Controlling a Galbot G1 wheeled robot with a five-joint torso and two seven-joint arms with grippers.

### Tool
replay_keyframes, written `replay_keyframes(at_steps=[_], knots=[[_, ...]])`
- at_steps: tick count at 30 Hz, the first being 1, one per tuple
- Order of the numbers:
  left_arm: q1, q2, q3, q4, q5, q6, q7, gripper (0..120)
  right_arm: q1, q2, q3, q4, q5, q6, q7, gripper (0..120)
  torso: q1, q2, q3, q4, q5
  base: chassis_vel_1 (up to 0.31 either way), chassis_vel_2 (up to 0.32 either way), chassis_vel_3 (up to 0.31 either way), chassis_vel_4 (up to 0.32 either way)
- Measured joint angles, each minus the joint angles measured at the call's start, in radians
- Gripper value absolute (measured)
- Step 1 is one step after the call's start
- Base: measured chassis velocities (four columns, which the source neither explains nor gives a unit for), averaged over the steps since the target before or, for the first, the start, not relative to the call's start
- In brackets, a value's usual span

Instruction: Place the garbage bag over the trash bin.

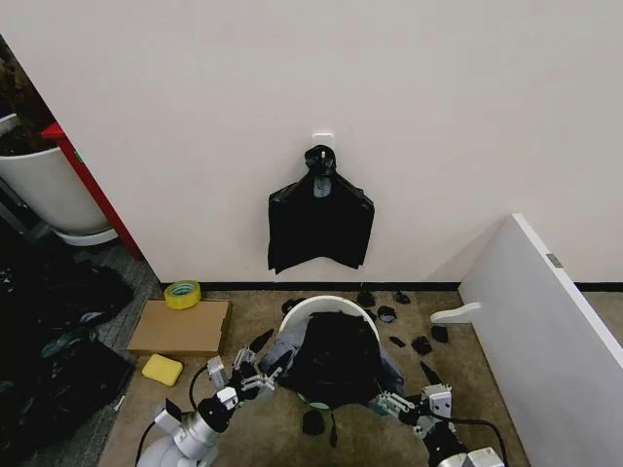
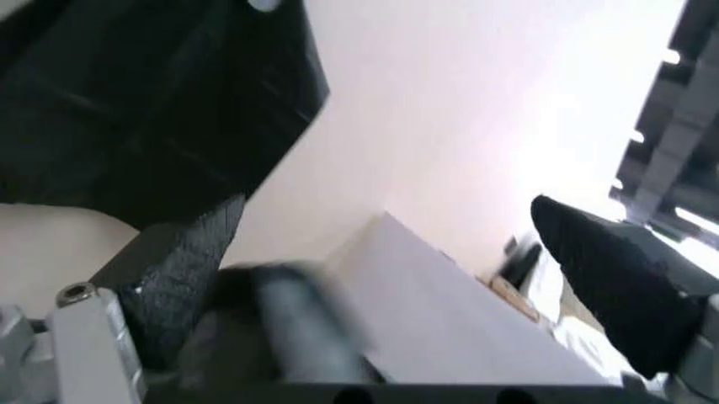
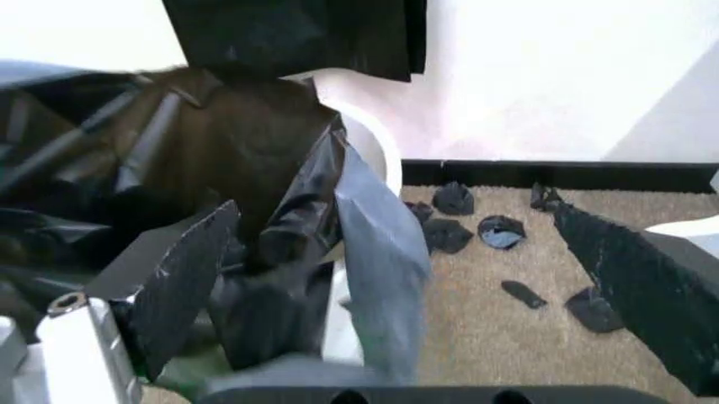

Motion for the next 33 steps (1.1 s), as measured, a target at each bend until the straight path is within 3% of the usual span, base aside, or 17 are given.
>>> replay_keyframes(at_steps=[7, 12, 17, 20, 26, 28, 33], knots=[[-0.011, 0.001, -0.009, 0.010, 0.010, -0.006, -0.029, 100, -0.005, 0.001, 0.006, 0.013, 0.002, 0.002, 0.001, 100, 0.000, 0.000, 0.000, 0.0000, 0.0000, 0.000, 0.000, 0.000, 0.000], [0.020, 0.006, -0.023, -0.058, 0.188, -0.071, -0.131, 100, 0.002, -0.005, 0.022, 0.039, 0.028, -0.009, 0.005, 100, 0.000, 0.000, 0.000, 0.0000, -0.0001, 0.000, 0.000, 0.000, 0.000], [0.113, -0.013, -0.125, -0.190, 0.347, -0.137, -0.284, 100, 0.020, -0.022, 0.035, 0.078, 0.066, -0.045, 0.011, 100, 0.000, 0.000, 0.000, 0.0003, 0.0001, 0.000, 0.000, 0.000, 0.000], [0.146, -0.019, -0.166, -0.212, 0.396, -0.160, -0.321, 100, 0.036, -0.032, 0.035, 0.081, 0.088, -0.065, 0.015, 100, 0.000, 0.000, 0.000, 0.0001, 0.0000, 0.000, 0.000, 0.000, 0.000], [0.232, -0.024, -0.256, -0.269, 0.517, -0.174, -0.462, 100, 0.078, -0.099, 0.134, 0.128, 0.238, -0.225, -0.010, 100, 0.000, 0.000, 0.000, 0.0005, 0.0003, 0.000, 0.000, 0.000, 0.000], [0.256, -0.042, -0.282, -0.284, 0.585, -0.174, -0.549, 100, 0.094, -0.141, 0.193, 0.142, 0.322, -0.312, -0.048, 100, 0.000, 0.000, 0.000, -0.0014, -0.0002, 0.000, 0.000, 0.000, 0.000], [0.324, -0.108, -0.342, -0.316, 0.658, -0.171, -0.642, 100, 0.234, -0.247, 0.216, 0.094, 0.425, -0.456, -0.113, 100, 0.000, 0.000, 0.000, 0.0003, 0.0006, 0.000, 0.000, 0.000, 0.000]])
